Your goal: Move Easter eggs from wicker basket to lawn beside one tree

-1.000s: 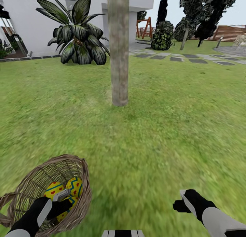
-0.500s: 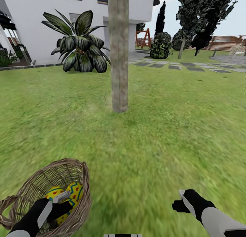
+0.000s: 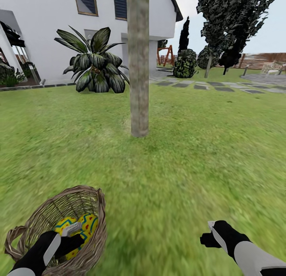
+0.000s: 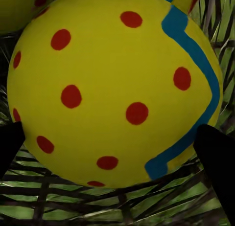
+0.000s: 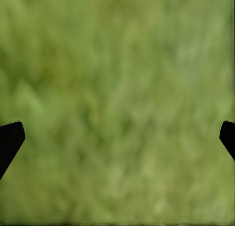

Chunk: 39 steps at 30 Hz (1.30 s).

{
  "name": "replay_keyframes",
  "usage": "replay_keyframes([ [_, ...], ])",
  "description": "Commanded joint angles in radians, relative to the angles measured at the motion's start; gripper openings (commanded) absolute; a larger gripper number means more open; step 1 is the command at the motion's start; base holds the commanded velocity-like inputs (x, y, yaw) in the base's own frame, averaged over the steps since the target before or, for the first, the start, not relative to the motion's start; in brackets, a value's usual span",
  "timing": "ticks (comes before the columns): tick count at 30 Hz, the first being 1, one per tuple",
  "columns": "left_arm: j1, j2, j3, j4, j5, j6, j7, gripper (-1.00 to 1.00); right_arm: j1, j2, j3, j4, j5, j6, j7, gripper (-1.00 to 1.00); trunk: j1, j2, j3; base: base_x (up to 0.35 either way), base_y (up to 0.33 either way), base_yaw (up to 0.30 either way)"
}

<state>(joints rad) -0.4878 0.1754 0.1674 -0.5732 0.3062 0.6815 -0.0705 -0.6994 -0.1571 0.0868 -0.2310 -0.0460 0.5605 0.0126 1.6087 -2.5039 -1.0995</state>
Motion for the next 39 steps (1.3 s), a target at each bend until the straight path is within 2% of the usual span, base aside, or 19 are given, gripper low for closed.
replay_keyframes([
  [1, 0.0, -0.001, 0.004, -0.001, -0.004, 0.006, -0.006, -1.0, 0.0, -0.001, 0.008, -0.002, -0.005, 0.006, 0.001, 1.0, -0.001, 0.0, -0.001, -0.087, 0.0, 0.0],
  [4, 0.0, -0.001, 0.004, -0.001, -0.004, 0.006, -0.006, -1.0, 0.0, -0.001, 0.008, -0.002, -0.005, 0.006, 0.002, 1.0, -0.001, 0.0, -0.001, -0.018, 0.0, 0.0],
  [22, 0.0, -0.008, 0.004, -0.001, -0.004, 0.006, -0.005, -1.0, 0.0, 0.007, 0.008, -0.001, -0.005, 0.006, 0.001, 1.0, -0.009, 0.004, 0.069, 0.0, 0.0, 0.0],
  [32, 0.0, -0.008, 0.004, -0.001, -0.006, 0.006, -0.005, -1.0, 0.0, 0.008, 0.008, -0.001, -0.005, 0.006, 0.001, 1.0, -0.047, 0.074, 0.1, -0.002, 0.001, 0.0],
  [39, 0.0, -0.008, 0.004, -0.001, -0.005, 0.006, -0.005, -1.0, 0.0, 0.01, 0.008, -0.001, -0.005, 0.006, 0.001, 1.0, -0.074, 0.123, 0.122, -0.203, 0.185, 0.0],
])
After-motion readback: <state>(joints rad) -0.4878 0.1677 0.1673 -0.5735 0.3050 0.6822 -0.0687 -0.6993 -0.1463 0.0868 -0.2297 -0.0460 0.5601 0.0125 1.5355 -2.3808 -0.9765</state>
